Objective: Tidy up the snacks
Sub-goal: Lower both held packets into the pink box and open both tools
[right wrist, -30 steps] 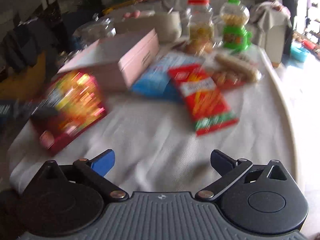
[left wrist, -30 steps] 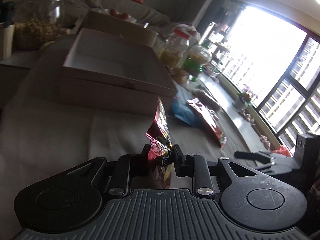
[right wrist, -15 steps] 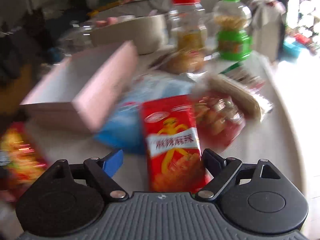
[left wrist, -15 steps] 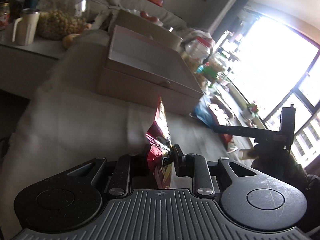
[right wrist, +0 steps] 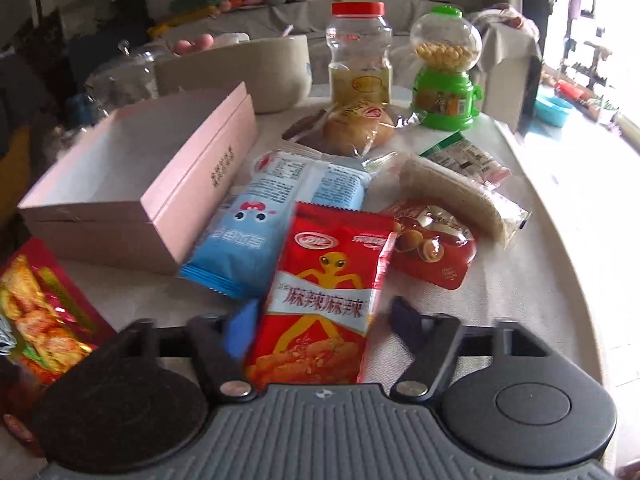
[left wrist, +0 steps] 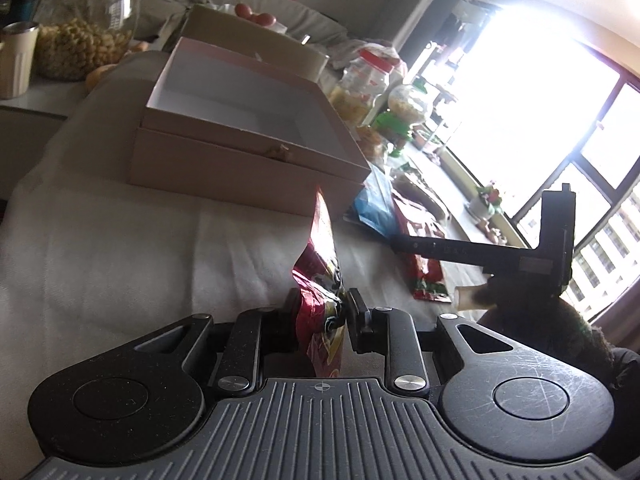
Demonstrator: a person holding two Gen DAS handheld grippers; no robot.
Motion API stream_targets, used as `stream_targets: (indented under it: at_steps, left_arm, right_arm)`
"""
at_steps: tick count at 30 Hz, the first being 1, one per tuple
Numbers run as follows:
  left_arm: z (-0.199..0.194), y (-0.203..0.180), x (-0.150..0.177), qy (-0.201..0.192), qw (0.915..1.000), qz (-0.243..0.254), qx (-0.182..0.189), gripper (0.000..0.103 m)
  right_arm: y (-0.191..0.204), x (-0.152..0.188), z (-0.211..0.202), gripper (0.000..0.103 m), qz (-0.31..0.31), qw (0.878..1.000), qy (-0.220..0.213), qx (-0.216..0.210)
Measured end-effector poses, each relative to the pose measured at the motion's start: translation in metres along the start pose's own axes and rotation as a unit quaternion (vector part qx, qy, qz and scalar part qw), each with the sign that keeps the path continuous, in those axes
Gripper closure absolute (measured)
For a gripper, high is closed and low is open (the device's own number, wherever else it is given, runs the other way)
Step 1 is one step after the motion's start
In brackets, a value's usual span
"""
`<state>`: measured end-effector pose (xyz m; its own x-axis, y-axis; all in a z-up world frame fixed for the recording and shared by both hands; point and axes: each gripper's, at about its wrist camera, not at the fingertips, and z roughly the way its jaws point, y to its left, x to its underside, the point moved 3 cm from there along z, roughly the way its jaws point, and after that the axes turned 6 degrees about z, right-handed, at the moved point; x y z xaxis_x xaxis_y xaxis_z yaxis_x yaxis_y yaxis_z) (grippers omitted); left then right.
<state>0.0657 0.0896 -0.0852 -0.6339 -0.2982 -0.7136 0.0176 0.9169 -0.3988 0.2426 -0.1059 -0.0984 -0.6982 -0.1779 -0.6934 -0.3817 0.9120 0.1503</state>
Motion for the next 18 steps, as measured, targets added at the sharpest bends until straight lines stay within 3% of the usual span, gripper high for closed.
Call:
stream_targets:
  at_steps: [6, 10, 14, 18]
  left_arm:
    - [-0.022, -0.004, 0.006, -0.001, 0.9996, 0.020, 0.018, 0.077]
    - [-0.044, -0.008, 0.008, -0.010, 0.9990, 0.024, 0.037, 0.078]
    - [-0.070, -0.010, -0.007, -0.065, 0.9968, 0.018, 0.043, 0.078]
    - [-0.096, -0.011, -0.044, -0.129, 0.9904, 0.030, 0.040, 0.078]
  right_arm:
    - [0.018, 0.015, -0.050, 0.049, -0.036, 0.999, 0.006, -0.039]
    - [0.034, 0.024, -0.096, 0.049, -0.065, 0.994, 0.013, -0.092]
    - [0.060, 0.015, -0.141, 0.049, -0.098, 0.984, -0.018, -0.149]
    - [0.085, -0.018, -0.169, 0.049, -0.113, 0.973, -0.068, -0.190]
